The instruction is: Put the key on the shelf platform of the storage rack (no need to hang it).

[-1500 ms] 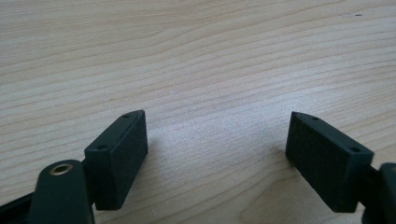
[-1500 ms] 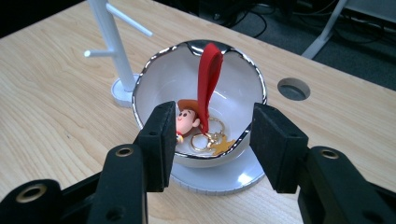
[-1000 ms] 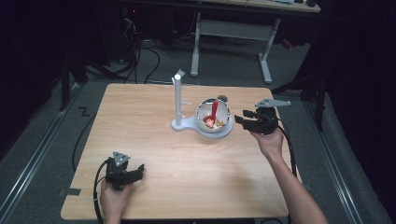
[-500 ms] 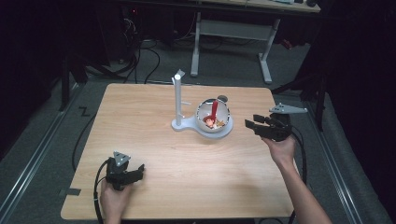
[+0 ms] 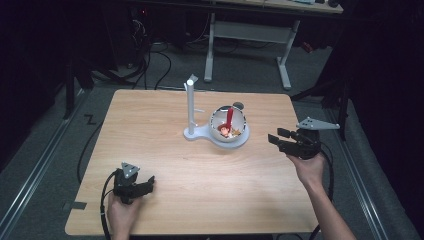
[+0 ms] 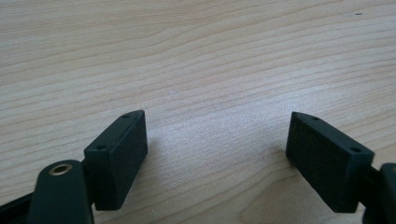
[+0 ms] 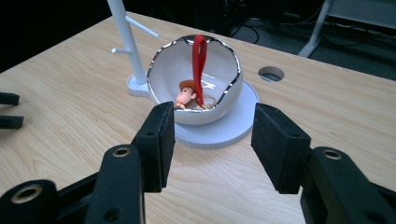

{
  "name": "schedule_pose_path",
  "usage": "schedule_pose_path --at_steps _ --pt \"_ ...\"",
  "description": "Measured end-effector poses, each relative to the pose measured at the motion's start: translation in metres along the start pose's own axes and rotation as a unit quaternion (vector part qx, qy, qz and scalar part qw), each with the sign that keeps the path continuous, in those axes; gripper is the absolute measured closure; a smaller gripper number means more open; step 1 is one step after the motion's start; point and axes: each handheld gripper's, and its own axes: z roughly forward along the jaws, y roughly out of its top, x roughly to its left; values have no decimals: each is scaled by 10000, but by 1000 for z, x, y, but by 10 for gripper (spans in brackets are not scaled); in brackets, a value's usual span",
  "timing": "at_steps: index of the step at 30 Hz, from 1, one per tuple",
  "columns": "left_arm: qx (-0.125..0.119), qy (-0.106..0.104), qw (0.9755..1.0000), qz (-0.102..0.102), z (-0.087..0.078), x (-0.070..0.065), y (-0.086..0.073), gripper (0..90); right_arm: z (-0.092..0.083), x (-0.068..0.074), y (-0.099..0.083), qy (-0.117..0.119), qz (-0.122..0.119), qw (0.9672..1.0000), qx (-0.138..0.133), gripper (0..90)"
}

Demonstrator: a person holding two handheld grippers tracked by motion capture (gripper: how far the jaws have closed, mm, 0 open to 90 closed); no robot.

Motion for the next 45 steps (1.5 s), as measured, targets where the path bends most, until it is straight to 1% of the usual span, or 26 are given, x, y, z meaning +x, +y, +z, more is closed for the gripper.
schedule_pose_path --at_steps 3,5,7,13,18,21,25,29,37,41,45 --pt "0 0 10000 -1 0 0 0 209 -8 1 -1 -25 9 10000 -69 498" --pt "0 -2 10000 4 0 0 0 209 -15 3 -2 -25 -36 9999 -151 500" --pt "1 0 10000 -1 0 0 0 209 -20 4 -5 -36 -14 9998 -195 499" --pt "1 8 10000 -14 0 0 0 209 -32 3 -22 -85 170 9994 -277 499" --pt "2 6 10000 -14 0 0 0 209 -40 5 -36 -121 260 9990 -336 500" --pt "2 6 10000 -11 0 0 0 209 -44 8 -44 -167 254 9988 -371 500" --pt "4 6 10000 -12 0 0 0 209 -48 11 -51 -178 310 9984 -429 501" --pt "4 6 10000 -9 0 0 0 209 -49 14 -58 -178 294 9985 -428 501" --pt "6 3 10000 -7 -1 0 0 209 -45 18 -68 -153 348 9982 -464 501" --pt "5 3 10000 -6 -1 0 0 208 -42 21 -73 -132 365 9984 -421 501" --pt "4 5 10000 -9 -1 0 0 209 -40 23 -77 -137 332 9986 -394 501"
